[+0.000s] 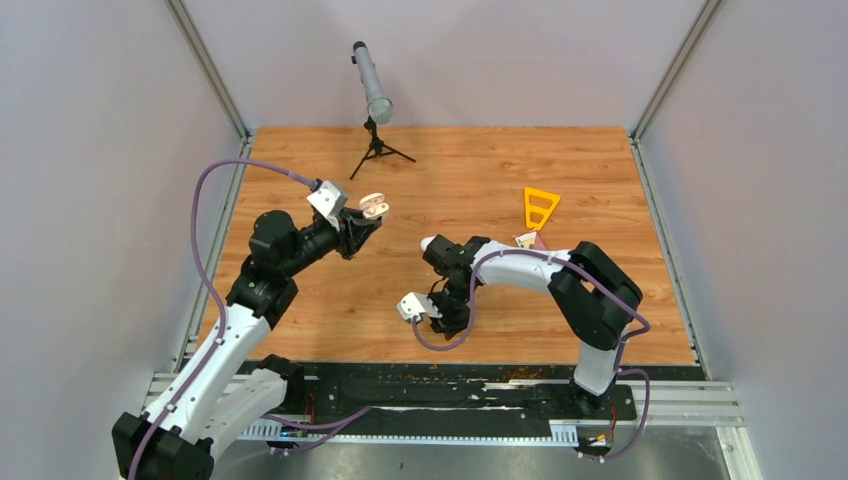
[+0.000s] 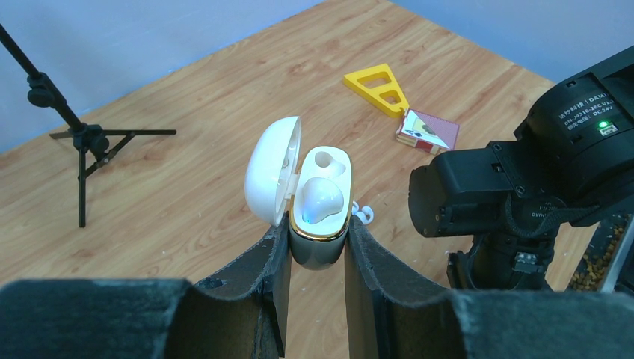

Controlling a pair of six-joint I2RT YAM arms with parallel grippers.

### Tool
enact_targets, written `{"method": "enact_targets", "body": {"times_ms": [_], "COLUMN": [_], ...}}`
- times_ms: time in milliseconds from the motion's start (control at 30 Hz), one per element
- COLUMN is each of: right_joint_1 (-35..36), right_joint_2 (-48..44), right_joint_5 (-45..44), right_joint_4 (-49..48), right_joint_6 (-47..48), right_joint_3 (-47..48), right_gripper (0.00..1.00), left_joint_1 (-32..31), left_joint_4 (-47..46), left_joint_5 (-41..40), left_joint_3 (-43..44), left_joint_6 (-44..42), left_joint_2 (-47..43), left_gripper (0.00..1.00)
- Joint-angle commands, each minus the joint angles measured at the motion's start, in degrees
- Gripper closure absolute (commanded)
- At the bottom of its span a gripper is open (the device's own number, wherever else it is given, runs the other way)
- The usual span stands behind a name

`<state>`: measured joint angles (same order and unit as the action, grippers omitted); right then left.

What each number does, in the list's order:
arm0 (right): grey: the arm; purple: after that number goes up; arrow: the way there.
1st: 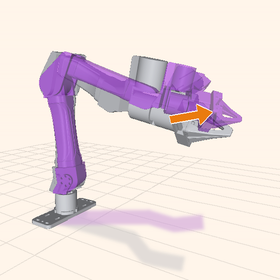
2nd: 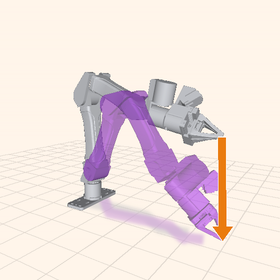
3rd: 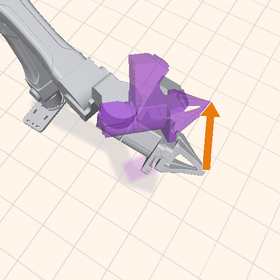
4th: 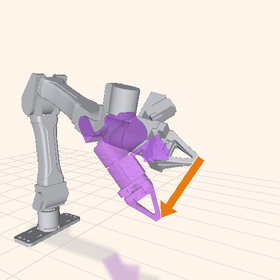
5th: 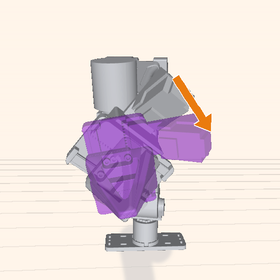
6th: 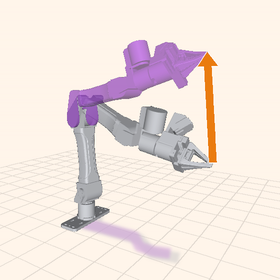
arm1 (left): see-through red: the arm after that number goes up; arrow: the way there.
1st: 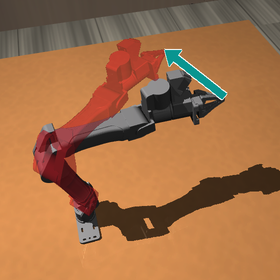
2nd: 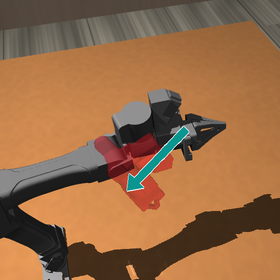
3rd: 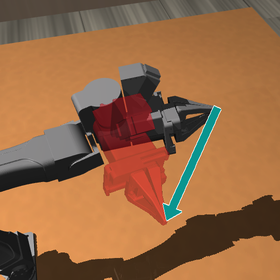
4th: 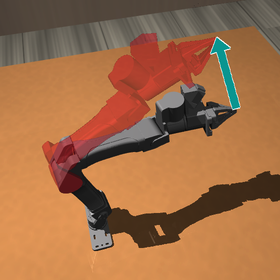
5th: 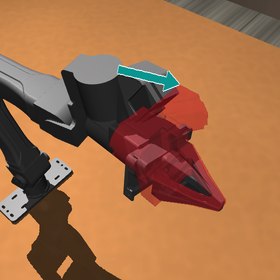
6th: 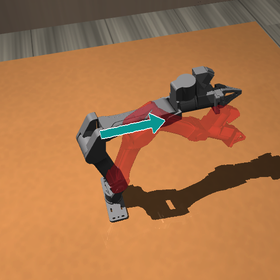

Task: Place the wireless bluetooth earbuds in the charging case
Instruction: Pick up the earbud from the center of the board.

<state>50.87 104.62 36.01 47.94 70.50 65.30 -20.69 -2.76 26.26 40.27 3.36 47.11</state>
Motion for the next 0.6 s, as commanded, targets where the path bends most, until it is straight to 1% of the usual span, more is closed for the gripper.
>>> {"method": "enact_targets", "body": {"times_ms": [0, 200, 367, 433, 567], "right_joint_1": [0.71, 1.23, 0.97, 0.73, 0.85], "right_joint_2": [0.97, 1.39, 1.41, 0.99, 0.05], "right_joint_5": [1.21, -2.62, -9.33, -9.12, -7.03], "right_joint_4": [-4.19, -10.26, -14.46, -14.21, -12.85], "right_joint_6": [-5.62, -12.54, -20.45, -21.46, -22.29], "right_joint_3": [-0.47, -0.44, 0.89, 1.3, 1.26], "right_gripper": [0.65, 0.7, 0.7, 0.7, 0.66], "left_joint_1": [0.34, 0.38, 0.47, 0.47, 0.47], "left_joint_4": [-2.91, -2.9, -3.13, -3.32, -4.1], "left_joint_5": [0.19, 0.04, 0.02, 0.03, 0.17], "left_joint_3": [0.51, 0.26, 0.2, 0.16, -0.18], "left_joint_6": [0.11, -0.01, 0.07, 0.03, 0.4], "left_joint_2": [-0.94, -0.93, -0.69, -0.49, -0.21], "left_gripper": [0.99, 0.99, 0.99, 0.99, 0.99]}}
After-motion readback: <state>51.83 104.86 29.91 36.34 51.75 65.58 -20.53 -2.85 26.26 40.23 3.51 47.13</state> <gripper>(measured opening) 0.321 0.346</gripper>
